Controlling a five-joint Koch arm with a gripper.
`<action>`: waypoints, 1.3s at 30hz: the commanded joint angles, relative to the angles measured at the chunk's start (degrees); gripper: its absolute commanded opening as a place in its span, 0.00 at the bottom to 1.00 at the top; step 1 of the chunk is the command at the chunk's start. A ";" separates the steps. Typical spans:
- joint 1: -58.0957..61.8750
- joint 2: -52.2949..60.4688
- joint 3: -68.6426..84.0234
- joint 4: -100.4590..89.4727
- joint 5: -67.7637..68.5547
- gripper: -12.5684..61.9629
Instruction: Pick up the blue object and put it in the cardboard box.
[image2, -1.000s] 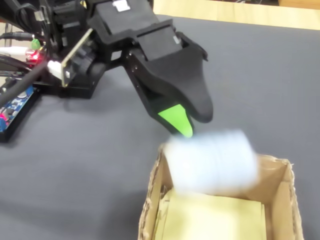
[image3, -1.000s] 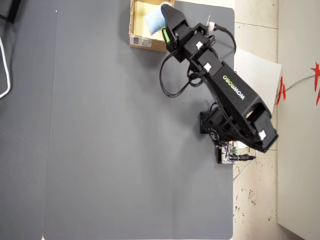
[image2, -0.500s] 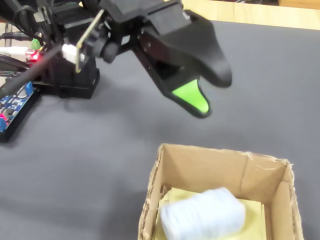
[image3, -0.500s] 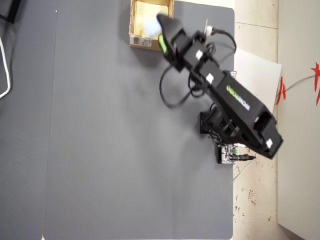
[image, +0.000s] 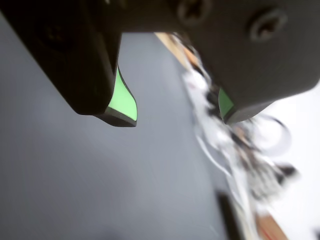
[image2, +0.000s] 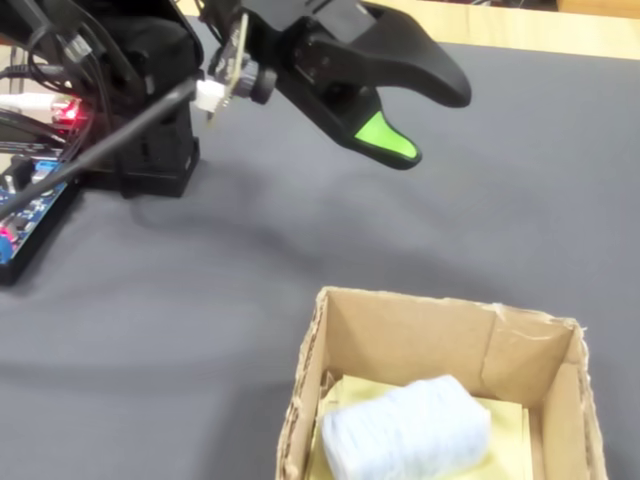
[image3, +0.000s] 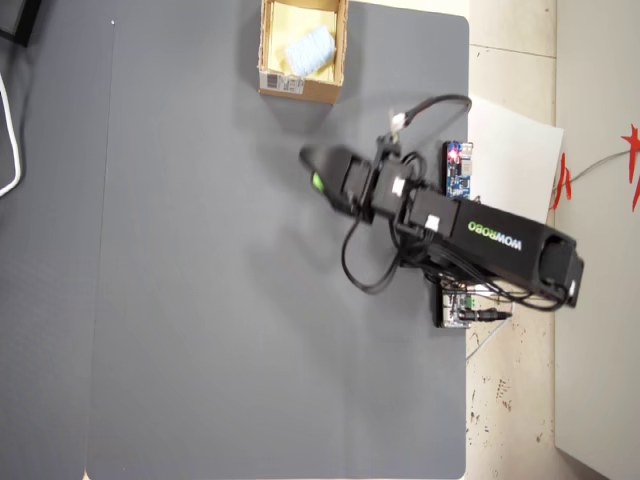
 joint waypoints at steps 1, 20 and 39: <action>-3.96 4.75 -0.70 -6.42 2.64 0.60; -12.48 4.92 26.02 -16.96 14.41 0.62; -11.95 4.75 26.02 -5.54 13.97 0.62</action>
